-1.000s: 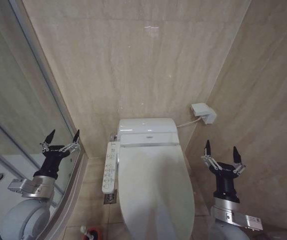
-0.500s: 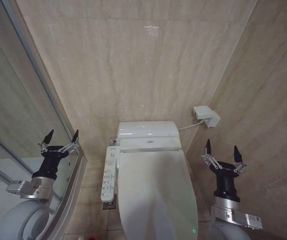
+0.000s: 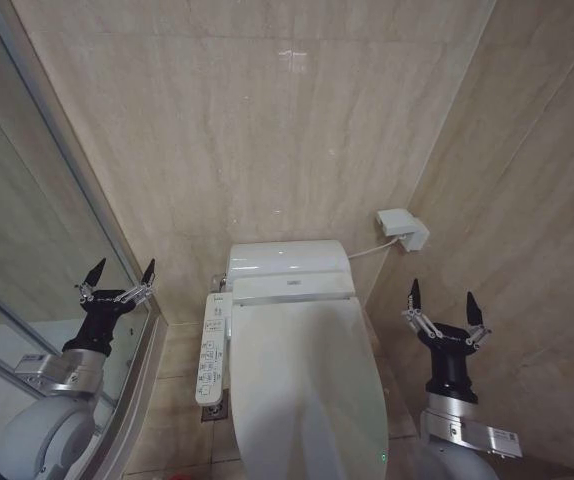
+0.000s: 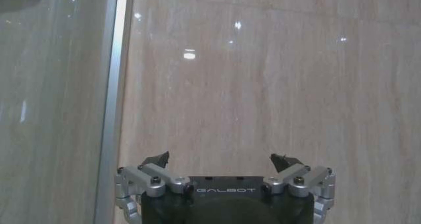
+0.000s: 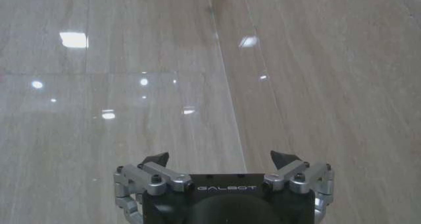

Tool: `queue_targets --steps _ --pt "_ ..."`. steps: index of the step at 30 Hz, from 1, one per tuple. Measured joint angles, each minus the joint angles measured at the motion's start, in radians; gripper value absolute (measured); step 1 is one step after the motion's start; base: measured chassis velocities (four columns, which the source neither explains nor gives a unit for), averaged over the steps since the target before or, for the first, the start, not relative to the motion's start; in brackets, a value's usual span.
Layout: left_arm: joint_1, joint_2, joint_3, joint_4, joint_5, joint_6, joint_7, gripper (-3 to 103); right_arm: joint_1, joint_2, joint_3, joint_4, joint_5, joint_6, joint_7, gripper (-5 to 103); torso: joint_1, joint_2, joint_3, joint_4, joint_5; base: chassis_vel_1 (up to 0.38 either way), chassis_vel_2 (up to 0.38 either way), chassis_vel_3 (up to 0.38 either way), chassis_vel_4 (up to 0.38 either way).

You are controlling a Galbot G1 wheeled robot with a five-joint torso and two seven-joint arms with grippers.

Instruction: Open the toilet lid, clean the toilet bowl with a toilet brush, close the toilet lid, and flush.

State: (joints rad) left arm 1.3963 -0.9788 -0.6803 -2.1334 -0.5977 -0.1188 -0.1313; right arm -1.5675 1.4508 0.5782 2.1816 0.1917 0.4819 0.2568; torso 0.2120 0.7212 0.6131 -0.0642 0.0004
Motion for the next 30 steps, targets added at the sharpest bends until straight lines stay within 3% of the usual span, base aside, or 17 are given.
queue_targets --steps 6,10,14,18,21,25,30 --pt "-0.026 0.012 0.008 0.066 -0.005 0.000 -0.001 100 0.005 0.006 -0.003 -0.009 -0.005 0.001 -0.004 100 0.000 0.000 0.000 0.0000 0.0000 0.000 0.000 0.000 0.000" --pt "-0.052 0.024 0.025 0.139 0.001 -0.020 0.029 100 0.015 0.006 -0.011 -0.023 -0.008 0.002 -0.005 100 0.000 0.000 0.000 -0.0002 -0.0001 0.000 0.000 0.000 0.000" --pt "-0.078 0.028 0.032 0.235 -0.001 -0.085 0.128 100 0.052 -0.008 -0.042 -0.064 -0.011 0.001 -0.020 100 0.000 0.000 0.000 0.0003 0.0000 0.000 0.000 0.000 0.000" --pt "-0.106 0.028 0.049 0.305 -0.005 -0.116 0.186 100 0.068 -0.018 -0.056 -0.083 -0.012 0.001 -0.024 100 0.000 0.000 0.000 0.0001 0.0000 0.000 0.000 0.000 0.000" --pt "-0.163 0.030 0.101 0.418 -0.016 -0.180 0.283 100 0.075 -0.036 -0.059 -0.097 -0.010 0.003 -0.027 100 0.000 0.000 0.000 0.0002 0.0000 0.000 0.000 0.000 0.000" --pt "-0.240 0.029 0.162 0.502 -0.031 -0.217 0.330 100 0.073 -0.049 -0.051 -0.098 0.003 0.007 -0.027 100 0.000 0.000 0.000 -0.0002 0.0000 0.000 0.000 0.000 0.000" --pt "-0.333 0.021 0.230 0.559 -0.041 -0.225 0.340 100 0.073 -0.065 -0.038 -0.092 0.015 0.010 -0.030 100 0.000 0.000 0.000 -0.0002 0.0001 0.000 0.000 0.000 0.000"
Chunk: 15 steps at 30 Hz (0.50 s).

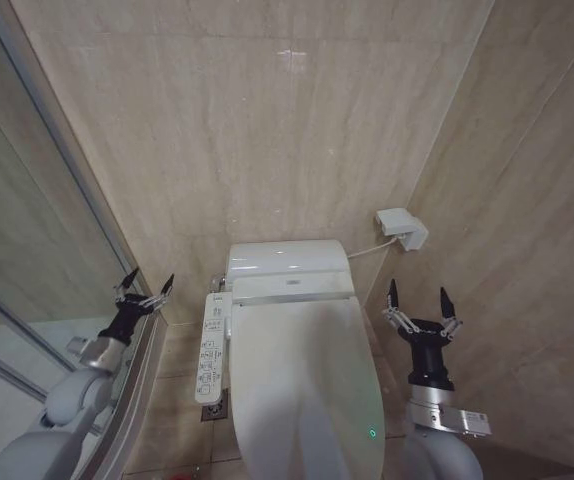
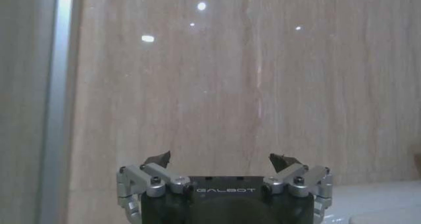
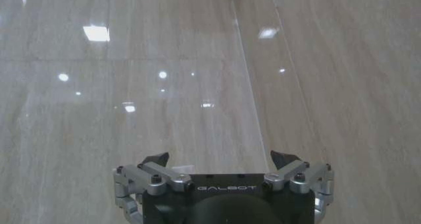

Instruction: Open the toilet lid, clean the toilet bowl with a toilet brush, close the toilet lid, and flush.

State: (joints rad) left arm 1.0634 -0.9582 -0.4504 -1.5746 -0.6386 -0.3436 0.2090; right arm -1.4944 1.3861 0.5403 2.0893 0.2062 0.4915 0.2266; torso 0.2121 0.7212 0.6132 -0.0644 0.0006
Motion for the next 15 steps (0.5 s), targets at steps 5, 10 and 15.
queue_targets --steps 5,10,15 --pt "-0.074 0.001 0.050 0.060 0.004 -0.003 0.002 98 0.000 -0.012 0.009 0.003 0.000 0.004 -0.008 100 0.000 0.000 0.000 0.0003 0.0001 0.000 0.000 0.000 0.000" --pt "-0.179 0.012 0.123 0.183 0.008 -0.013 0.015 98 -0.002 -0.010 0.010 0.001 0.001 0.007 -0.010 100 0.000 0.000 0.000 0.0004 0.0000 0.000 0.000 0.000 0.000" --pt "-0.269 0.005 0.189 0.285 0.006 -0.027 0.052 81 0.001 0.001 0.006 -0.007 -0.002 0.009 -0.014 100 0.000 0.000 0.000 0.0003 0.0005 0.000 0.000 0.000 0.000"
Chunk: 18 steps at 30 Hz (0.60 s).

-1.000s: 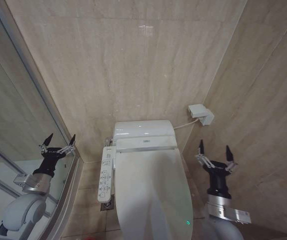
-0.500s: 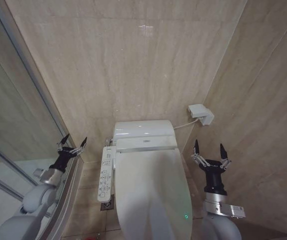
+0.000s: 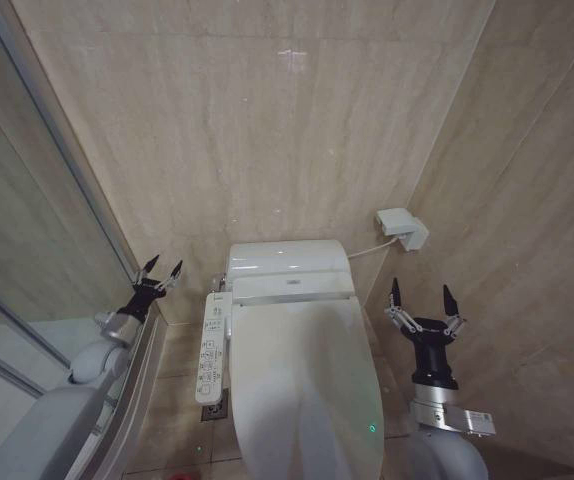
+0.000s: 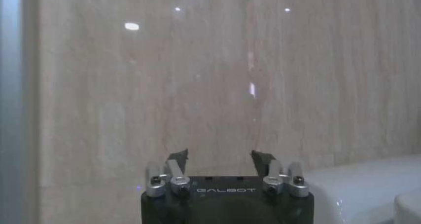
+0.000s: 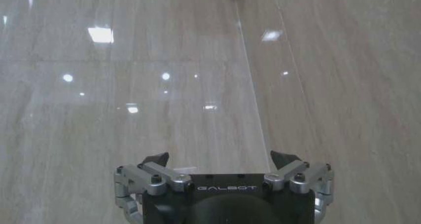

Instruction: Open the toilet lid, clean the toilet bowl with a toilet brush, close the toilet lid, and flush.

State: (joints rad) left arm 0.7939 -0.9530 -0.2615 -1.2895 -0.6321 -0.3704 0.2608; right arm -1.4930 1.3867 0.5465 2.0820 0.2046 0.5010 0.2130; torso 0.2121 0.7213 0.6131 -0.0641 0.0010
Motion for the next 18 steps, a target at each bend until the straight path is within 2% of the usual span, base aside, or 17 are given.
queue_targets --steps 2,3,8,10,11,12,13,16,18 --pt "-0.052 -0.020 0.044 0.065 0.000 -0.012 0.029 81 0.003 0.006 -0.002 -0.004 -0.001 0.001 -0.003 100 0.000 0.000 0.000 -0.0003 -0.0010 0.000 0.000 0.000 0.000" --pt "-0.074 -0.032 0.063 0.094 0.000 -0.019 0.045 54 0.004 0.007 -0.002 -0.007 -0.002 0.001 -0.004 100 0.000 0.000 0.000 -0.0004 -0.0003 0.000 0.000 0.000 0.000" --pt "-0.121 -0.061 0.104 0.176 0.002 -0.040 0.092 54 0.007 0.005 0.001 -0.011 -0.001 0.001 -0.004 100 0.000 0.000 0.000 -0.0002 -0.0008 0.000 0.000 0.000 0.000" --pt "-0.158 -0.082 0.131 0.242 0.012 -0.058 0.140 54 0.008 0.003 0.007 -0.014 0.000 0.002 -0.004 100 0.000 0.000 0.000 0.0001 -0.0002 0.000 0.000 0.000 0.000" --pt "-0.176 -0.093 0.142 0.275 0.018 -0.066 0.166 27 0.007 0.002 0.010 -0.015 0.001 0.002 -0.004 100 0.000 0.000 0.000 0.0000 -0.0003 0.000 0.000 0.000 0.000" --pt "-0.195 -0.104 0.152 0.310 0.024 -0.073 0.194 27 0.007 0.002 0.012 -0.016 0.001 0.003 -0.003 100 0.000 0.000 0.000 -0.0001 -0.0006 0.000 0.000 0.000 0.000" --pt "-0.195 -0.104 0.152 0.310 0.024 -0.073 0.194 27 0.007 0.002 0.012 -0.016 0.001 0.003 -0.003 100 0.000 0.000 0.000 -0.0001 -0.0006 0.000 0.000 0.000 0.000" --pt "-0.245 -0.132 0.167 0.391 0.055 -0.088 0.256 27 0.007 0.001 0.016 -0.020 0.003 0.004 -0.003 100 0.000 0.000 0.000 0.0000 -0.0004 0.000 0.000 0.000 0.000" --pt "-0.261 -0.140 0.170 0.413 0.070 -0.091 0.276 27 0.007 0.001 0.016 -0.021 0.003 0.004 -0.003 100 0.000 0.000 0.000 -0.0001 -0.0005 0.000 0.000 0.000 0.000"
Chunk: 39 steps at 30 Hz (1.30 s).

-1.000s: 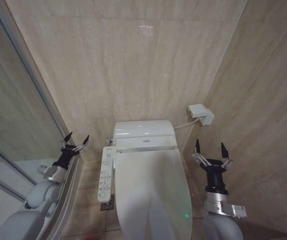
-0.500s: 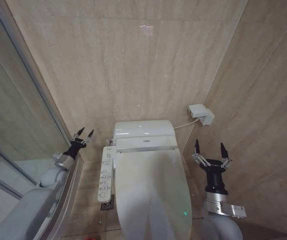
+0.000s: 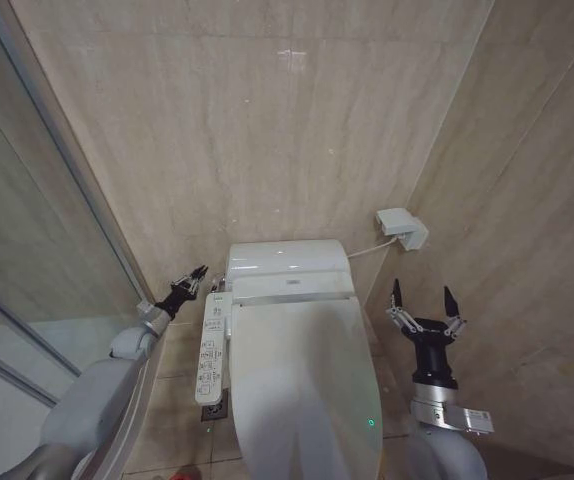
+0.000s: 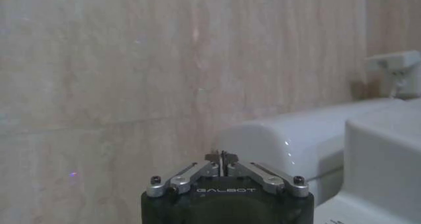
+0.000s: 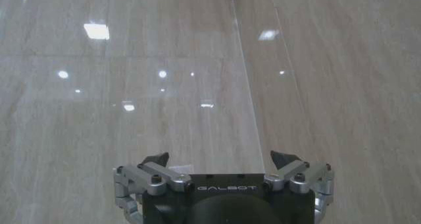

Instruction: Open the toilet lid, clean the toilet bowl with a toilet brush, close the toilet lid, and flush.

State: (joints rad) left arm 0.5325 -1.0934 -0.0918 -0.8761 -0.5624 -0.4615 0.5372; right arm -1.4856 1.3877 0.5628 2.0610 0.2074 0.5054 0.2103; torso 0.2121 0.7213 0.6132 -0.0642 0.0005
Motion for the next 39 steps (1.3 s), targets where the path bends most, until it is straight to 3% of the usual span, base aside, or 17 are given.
queue_targets --steps 1,11,21,39 --pt "-0.013 -0.006 0.001 0.015 0.013 -0.002 0.017 2 0.000 0.000 0.001 -0.001 0.000 0.000 0.000 100 0.000 0.000 0.000 0.0001 0.0000 0.000 0.000 0.000 0.000" --pt "-0.071 -0.002 0.004 0.086 0.130 -0.015 0.100 0 0.009 0.012 -0.002 -0.016 0.001 0.003 0.000 100 0.000 0.000 0.000 0.0002 0.0000 0.000 0.000 0.000 0.000" --pt "-0.119 -0.011 0.027 0.170 0.191 -0.033 0.197 0 0.012 0.022 -0.004 -0.023 -0.004 0.006 -0.001 100 0.000 0.000 0.000 0.0000 0.0000 0.000 0.000 0.000 0.000" --pt "-0.136 -0.035 0.019 0.230 0.259 -0.034 0.188 0 0.015 0.026 -0.002 -0.027 -0.004 0.009 -0.001 100 0.000 0.000 -0.001 -0.0001 0.0003 0.000 0.000 0.000 0.000"
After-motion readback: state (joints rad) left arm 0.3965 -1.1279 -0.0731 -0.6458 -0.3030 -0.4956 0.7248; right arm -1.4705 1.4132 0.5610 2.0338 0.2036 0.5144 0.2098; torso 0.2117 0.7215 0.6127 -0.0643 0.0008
